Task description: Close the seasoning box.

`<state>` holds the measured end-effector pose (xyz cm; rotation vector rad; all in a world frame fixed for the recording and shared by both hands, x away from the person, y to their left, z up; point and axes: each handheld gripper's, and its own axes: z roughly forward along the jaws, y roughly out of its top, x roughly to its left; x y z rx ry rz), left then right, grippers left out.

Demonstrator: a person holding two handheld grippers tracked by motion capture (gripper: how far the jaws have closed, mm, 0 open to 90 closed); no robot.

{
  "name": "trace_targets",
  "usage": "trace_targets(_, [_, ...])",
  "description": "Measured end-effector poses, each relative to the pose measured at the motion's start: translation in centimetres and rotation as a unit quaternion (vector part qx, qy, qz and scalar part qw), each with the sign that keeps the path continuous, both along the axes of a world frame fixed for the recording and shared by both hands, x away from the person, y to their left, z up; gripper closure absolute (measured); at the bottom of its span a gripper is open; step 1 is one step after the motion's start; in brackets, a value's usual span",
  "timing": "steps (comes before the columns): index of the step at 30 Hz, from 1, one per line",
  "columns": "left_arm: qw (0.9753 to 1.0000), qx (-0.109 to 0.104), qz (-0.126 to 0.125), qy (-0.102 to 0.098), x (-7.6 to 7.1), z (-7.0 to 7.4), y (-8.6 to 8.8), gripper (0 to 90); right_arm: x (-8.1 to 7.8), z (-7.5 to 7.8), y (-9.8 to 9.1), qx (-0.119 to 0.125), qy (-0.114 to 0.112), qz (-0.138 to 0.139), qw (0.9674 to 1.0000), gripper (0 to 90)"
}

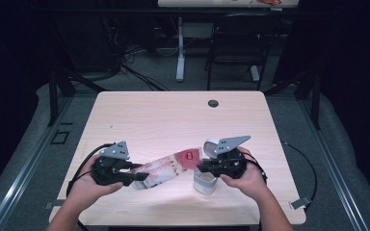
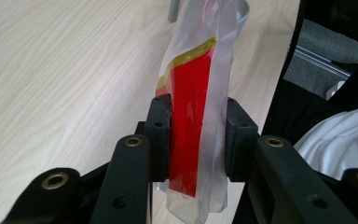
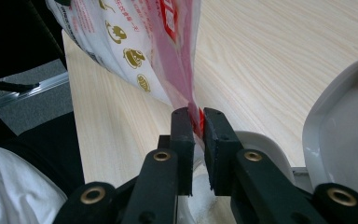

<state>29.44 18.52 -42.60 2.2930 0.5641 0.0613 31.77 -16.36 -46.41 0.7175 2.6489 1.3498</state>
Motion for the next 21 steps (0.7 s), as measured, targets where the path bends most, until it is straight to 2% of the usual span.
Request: trace_targets(21, [0.9998, 0.02, -0.006, -0.005, 0.6, 1.6, -0.7, 69.7, 0.2, -0.4, -0.1, 0.002, 0.009, 0.002, 1.0, 83.5])
